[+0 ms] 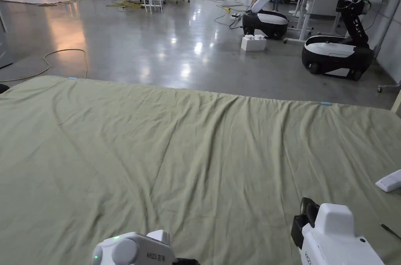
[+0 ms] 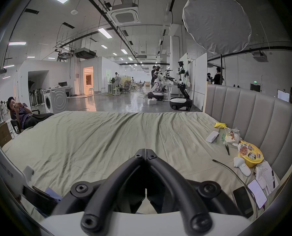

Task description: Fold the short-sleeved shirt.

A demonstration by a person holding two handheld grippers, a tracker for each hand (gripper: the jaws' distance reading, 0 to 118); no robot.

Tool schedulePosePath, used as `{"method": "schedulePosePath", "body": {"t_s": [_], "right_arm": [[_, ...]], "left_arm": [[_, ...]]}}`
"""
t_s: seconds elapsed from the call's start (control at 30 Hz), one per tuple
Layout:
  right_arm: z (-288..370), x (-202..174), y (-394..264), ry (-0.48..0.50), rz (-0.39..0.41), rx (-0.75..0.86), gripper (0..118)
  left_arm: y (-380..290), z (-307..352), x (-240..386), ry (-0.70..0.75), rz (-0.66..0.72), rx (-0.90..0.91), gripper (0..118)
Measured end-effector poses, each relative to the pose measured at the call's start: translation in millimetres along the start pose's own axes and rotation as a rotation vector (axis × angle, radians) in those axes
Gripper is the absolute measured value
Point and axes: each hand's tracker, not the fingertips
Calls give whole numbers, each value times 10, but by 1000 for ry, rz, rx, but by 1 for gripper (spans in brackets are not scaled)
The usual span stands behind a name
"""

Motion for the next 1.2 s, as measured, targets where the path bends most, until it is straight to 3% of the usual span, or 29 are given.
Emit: {"method": "schedulePosePath", "body": {"t_s": [0.13, 0.27, 0.33, 0.4, 0.43, 0.7, 0.9, 1.07, 1.1, 1.17, 1.2], "right_arm": [[23, 21, 12, -1, -9, 0, 0], [24, 25, -5, 0, -15, -4, 0], [23, 19, -20, 2, -17, -8, 0], [24, 3, -32, 6, -14, -13, 0], [21, -4, -41, 8, -13, -16, 0], [2, -33, -96, 14, 0, -35, 0], [16, -34, -101, 14, 1, -42, 0], [3, -54, -124, 20, 4, -47, 0], [-1, -58, -123, 23, 2, -48, 0], [-5, -61, -131, 32, -22, -62, 0], [5, -57, -114, 22, -10, -46, 0]], "left_arm": [[65, 343, -119, -54, 12, 67, 68], [60, 373, -228, 31, 13, 102, 67], [1, 269, -216, 96, -26, 79, 51], [-62, 136, -199, 102, -48, 41, 28], [-99, 85, -176, 89, -51, 22, 24], [-454, -373, 243, -30, -185, -78, 14], [-627, -701, 243, -28, -124, -86, 14], [-563, -566, 155, -76, -85, -77, 15], [-530, -510, 138, -88, -80, -77, 22], [-466, -314, 101, -102, -97, -55, 47], [-442, -161, 74, -103, -133, -17, 53]]}}
